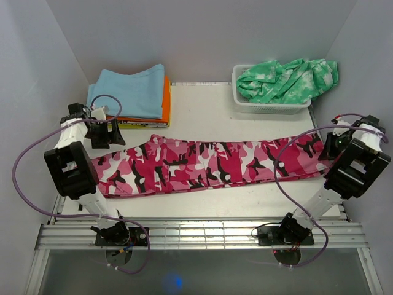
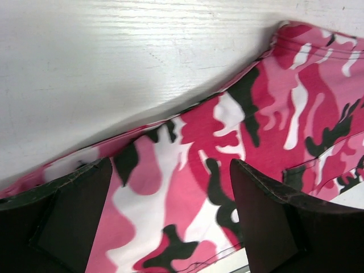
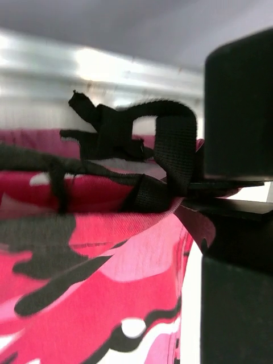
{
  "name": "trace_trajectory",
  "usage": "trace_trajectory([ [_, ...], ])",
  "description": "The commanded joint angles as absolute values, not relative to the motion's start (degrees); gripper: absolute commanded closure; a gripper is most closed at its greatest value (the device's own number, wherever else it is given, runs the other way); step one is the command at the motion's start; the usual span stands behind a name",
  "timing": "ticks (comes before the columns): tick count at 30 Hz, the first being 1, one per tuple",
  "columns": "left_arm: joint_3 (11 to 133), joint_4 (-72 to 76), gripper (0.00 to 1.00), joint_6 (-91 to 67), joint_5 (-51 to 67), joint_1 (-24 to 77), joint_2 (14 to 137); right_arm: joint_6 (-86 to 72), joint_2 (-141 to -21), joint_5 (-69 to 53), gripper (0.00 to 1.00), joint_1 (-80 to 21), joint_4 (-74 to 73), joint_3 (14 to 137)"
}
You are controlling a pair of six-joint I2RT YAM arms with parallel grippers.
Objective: Fold and stack the trousers
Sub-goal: Fold the trousers
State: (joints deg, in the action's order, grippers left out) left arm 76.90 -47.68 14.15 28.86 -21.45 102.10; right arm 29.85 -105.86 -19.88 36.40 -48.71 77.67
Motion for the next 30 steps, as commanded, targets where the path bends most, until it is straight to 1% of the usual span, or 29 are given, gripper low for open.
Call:
trace_trajectory([
  [1, 78.7, -48.5, 0.04, 15.2, 28.4, -19.5, 97.6, 36.1, -102.1, -18.9, 0.92, 40.8, -52.2, 83.7],
  [4, 78.0, -49.8, 0.05, 15.8, 28.5, -18.8, 96.9, 37.4, -99.8, -25.3, 0.92, 40.5, -56.4, 84.5],
  [6, 77.0, -51.1, 0.05, 16.4, 29.4, -18.6, 96.4, 37.2, -98.0, -31.7, 0.92, 38.5, -58.7, 84.5],
  [9, 74.8, -52.0, 0.09, 16.7, 30.7, -18.5, 95.5, 34.3, -94.9, -38.3, 0.92, 32.5, -60.6, 82.4],
  [13, 70.8, -51.9, 0.10, 16.3, 30.2, -18.1, 94.7, 27.6, -90.4, -41.4, 0.92, 20.4, -53.9, 77.4],
  [14, 70.2, -51.6, 0.10, 16.2, 30.1, -18.0, 94.5, 24.3, -89.7, -42.0, 0.92, 15.5, -52.1, 76.3],
  [16, 69.2, -51.0, 0.11, 15.5, 29.8, -18.0, 94.1, 20.4, -88.5, -43.0, 0.92, 11.0, -48.2, 73.1],
  [17, 68.3, -50.5, 0.10, 15.0, 29.5, -17.9, 94.1, 16.2, -88.3, -43.7, 0.92, 6.7, -43.6, 71.9],
  [18, 67.9, -50.4, 0.09, 14.6, 29.4, -17.9, 94.1, 14.3, -88.3, -43.8, 0.92, 4.6, -41.2, 70.8],
  [19, 67.7, -50.3, 0.06, 14.3, 29.8, -17.9, 94.3, 12.6, -88.6, -43.8, 0.92, 2.2, -38.8, 69.6],
  [20, 67.1, -50.3, 0.04, 14.1, 29.9, -17.9, 94.3, 10.9, -88.9, -43.8, 0.92, -2.7, -36.5, 67.5],
  [21, 66.8, -50.2, 0.04, 13.9, 29.8, -17.9, 94.1, 7.9, -89.5, -43.9, 0.92, -4.7, -31.8, 66.5],
  [23, 66.0, -49.9, 0.02, 14.1, 30.1, -17.9, 93.4, 6.0, -90.4, -43.6, 0.92, -10.2, -28.7, 64.8],
  [27, 64.8, -49.7, 0.02, 12.0, 28.7, -17.8, 93.0, 1.0, -92.9, -42.0, 0.92, -16.6, -21.4, 63.5],
  [30, 63.6, -49.3, 0.02, 10.0, 27.3, -17.7, 93.1, -3.6, -94.4, -40.3, 0.92, -20.5, -19.1, 64.2],
])
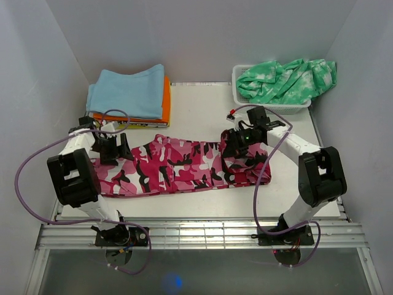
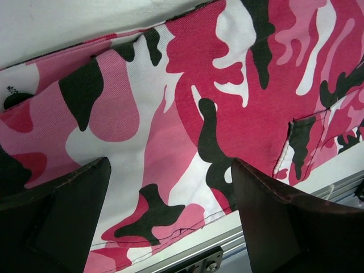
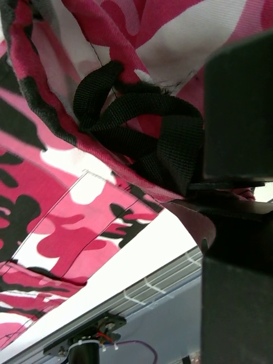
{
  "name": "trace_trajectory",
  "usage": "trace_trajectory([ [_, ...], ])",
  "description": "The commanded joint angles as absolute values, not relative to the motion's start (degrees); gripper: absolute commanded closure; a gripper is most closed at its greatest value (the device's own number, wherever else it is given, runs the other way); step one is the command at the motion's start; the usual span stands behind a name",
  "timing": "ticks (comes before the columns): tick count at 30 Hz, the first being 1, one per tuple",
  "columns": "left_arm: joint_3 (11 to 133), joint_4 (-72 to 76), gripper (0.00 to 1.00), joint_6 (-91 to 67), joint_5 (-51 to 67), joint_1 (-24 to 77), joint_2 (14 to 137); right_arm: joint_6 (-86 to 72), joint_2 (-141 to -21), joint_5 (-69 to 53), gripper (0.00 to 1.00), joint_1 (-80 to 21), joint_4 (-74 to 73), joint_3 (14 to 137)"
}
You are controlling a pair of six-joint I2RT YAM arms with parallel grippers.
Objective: Fold and stack the trousers
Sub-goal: Fold the trousers
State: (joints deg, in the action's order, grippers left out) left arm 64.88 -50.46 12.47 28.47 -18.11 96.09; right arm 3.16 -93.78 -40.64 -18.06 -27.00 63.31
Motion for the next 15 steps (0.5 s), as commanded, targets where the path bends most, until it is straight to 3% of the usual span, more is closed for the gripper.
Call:
trace_trajectory([
  [1, 62.3, -49.0, 0.02, 9.8, 27.1, -17.5, 92.7, -4.5, -94.8, -39.5, 0.92, -21.4, -18.9, 64.8],
  [15, 55.9, -43.9, 0.02, 6.4, 23.2, -15.0, 92.0, -15.4, -100.3, -30.1, 0.92, -33.6, -17.0, 69.5],
])
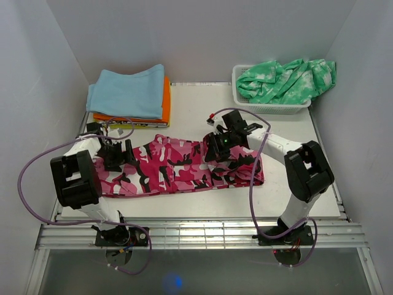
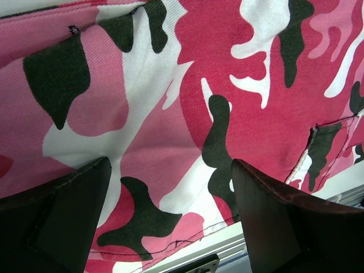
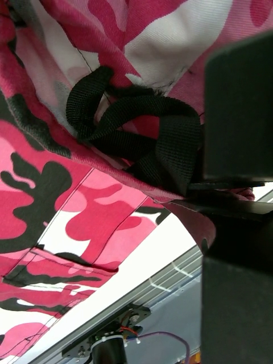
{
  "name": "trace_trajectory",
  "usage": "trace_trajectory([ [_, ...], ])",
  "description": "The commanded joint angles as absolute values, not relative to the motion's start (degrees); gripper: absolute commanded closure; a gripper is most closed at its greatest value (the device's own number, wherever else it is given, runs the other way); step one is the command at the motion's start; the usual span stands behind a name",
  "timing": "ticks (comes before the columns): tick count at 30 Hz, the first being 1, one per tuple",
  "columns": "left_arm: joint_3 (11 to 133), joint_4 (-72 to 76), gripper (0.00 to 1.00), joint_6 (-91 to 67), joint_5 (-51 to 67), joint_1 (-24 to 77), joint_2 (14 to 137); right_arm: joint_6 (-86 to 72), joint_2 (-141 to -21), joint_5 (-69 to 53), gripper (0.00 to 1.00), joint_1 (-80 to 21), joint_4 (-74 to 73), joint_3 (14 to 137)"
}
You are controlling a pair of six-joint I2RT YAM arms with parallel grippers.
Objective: Fold and stack the trousers
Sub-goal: Fold the trousers
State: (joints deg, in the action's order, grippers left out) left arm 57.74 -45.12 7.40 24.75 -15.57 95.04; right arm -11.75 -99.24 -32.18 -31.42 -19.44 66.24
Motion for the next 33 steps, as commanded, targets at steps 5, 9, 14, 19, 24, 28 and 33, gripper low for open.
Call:
trace_trajectory([
  [5, 53.9, -43.1, 0.02, 5.9, 22.5, -14.6, 91.4, -17.5, -103.1, -28.8, 0.92, -36.3, -16.5, 73.2],
  [9, 52.7, -42.5, 0.02, 5.5, 22.3, -14.1, 91.4, -18.6, -105.8, -28.5, 0.92, -38.1, -16.3, 76.1],
  [14, 52.7, -42.4, 0.02, 5.0, 21.4, -13.6, 92.5, -20.4, -107.0, -28.2, 0.92, -39.5, -16.2, 78.0],
  [19, 52.6, -42.5, 0.02, 4.8, 20.6, -13.1, 93.3, -21.7, -107.9, -27.6, 0.92, -41.0, -16.8, 79.0],
  [24, 52.7, -42.4, 0.02, 4.6, 20.5, -12.8, 93.3, -23.1, -109.2, -27.3, 0.92, -42.5, -16.1, 80.0],
  [28, 52.7, -42.4, 0.02, 4.3, 20.5, -12.7, 93.4, -23.8, -110.7, -27.1, 0.92, -44.0, -15.9, 81.8],
  [33, 52.7, -42.3, 0.02, 4.0, 20.5, -12.5, 93.4, -24.8, -113.1, -27.0, 0.92, -45.3, -15.2, 83.9],
])
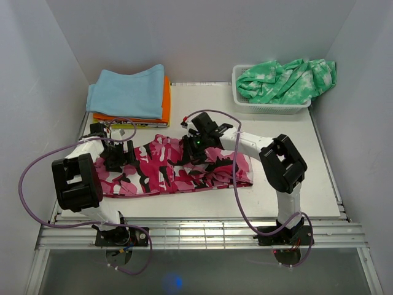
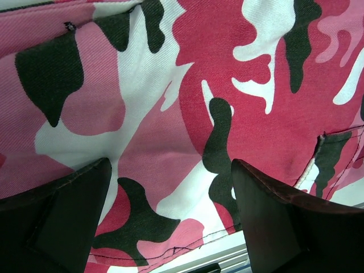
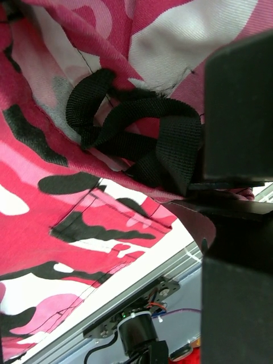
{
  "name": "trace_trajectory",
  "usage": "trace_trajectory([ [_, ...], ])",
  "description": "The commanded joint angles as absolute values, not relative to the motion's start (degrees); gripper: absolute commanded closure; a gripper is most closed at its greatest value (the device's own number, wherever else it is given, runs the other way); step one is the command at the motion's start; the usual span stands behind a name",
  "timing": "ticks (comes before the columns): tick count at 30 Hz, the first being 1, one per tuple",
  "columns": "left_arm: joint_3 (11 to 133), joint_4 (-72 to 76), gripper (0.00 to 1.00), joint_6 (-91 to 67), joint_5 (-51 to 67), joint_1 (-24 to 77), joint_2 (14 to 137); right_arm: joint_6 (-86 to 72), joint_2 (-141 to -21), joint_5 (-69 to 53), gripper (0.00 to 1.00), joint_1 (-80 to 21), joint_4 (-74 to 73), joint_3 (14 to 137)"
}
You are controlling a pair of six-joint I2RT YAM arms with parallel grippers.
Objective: Fold and stack the trousers
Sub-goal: Fold the trousers
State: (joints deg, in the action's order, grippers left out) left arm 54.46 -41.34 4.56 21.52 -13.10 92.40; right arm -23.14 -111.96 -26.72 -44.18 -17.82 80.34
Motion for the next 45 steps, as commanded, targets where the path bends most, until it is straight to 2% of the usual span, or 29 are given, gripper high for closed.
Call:
trace_trajectory([
  [1, 52.7, -42.4, 0.02, 3.9, 20.4, -12.4, 93.4, -24.9, -113.4, -27.1, 0.92, -45.5, -15.0, 84.4],
  [10, 53.2, -42.7, 0.02, 3.7, 20.0, -12.2, 92.9, -26.5, -115.7, -28.6, 0.92, -46.8, -14.2, 85.6],
  [13, 54.2, -43.2, 0.02, 4.2, 21.3, -12.2, 92.1, -23.9, -114.7, -31.4, 0.37, -46.8, -14.6, 86.1],
  [14, 55.0, -43.5, 0.02, 4.6, 22.2, -12.2, 90.9, -22.7, -113.8, -31.2, 0.12, -46.7, -15.5, 86.7],
  [15, 56.0, -43.9, 0.02, 5.1, 23.3, -12.2, 90.1, -21.3, -112.9, -31.5, 0.04, -46.5, -17.7, 87.6],
  [18, 60.5, -45.6, 0.02, 7.1, 28.0, -12.2, 86.7, -14.2, -108.1, -32.6, 0.02, -45.1, -23.6, 91.7],
  [22, 67.0, -47.3, 0.02, 8.9, 33.8, -11.9, 84.6, -1.2, -99.4, -37.3, 0.00, -41.2, -31.4, 93.2],
  [25, 70.3, -47.3, 0.02, 9.3, 35.7, -9.1, 83.5, 7.0, -95.0, -40.8, 0.12, -33.9, -39.5, 89.4],
  [26, 70.7, -47.2, 0.02, 9.6, 36.9, -6.9, 83.3, 13.5, -94.3, -39.9, 0.20, -32.0, -42.0, 88.3],
  [27, 71.0, -47.1, 0.03, 11.0, 37.8, -5.7, 83.1, 16.8, -93.7, -39.6, 0.24, -28.2, -44.5, 86.2],
  [29, 70.7, -46.8, 0.08, 12.4, 39.0, -2.2, 83.1, 25.6, -92.0, -36.9, 0.35, -24.5, -50.7, 83.9],
  [33, 70.2, -44.3, 0.18, 11.7, 31.3, 7.1, 86.4, 33.1, -89.7, -31.0, 0.45, -17.4, -54.7, 76.7],
  [38, 72.8, -41.3, 0.28, 10.0, 27.0, 17.6, 93.0, 32.9, -88.9, -26.6, 0.55, -17.0, -50.5, 67.2],
  [45, 75.7, -36.5, 0.27, 13.1, 23.7, 27.0, 98.8, 30.1, -90.3, -24.5, 0.60, -17.0, -44.3, 59.1],
])
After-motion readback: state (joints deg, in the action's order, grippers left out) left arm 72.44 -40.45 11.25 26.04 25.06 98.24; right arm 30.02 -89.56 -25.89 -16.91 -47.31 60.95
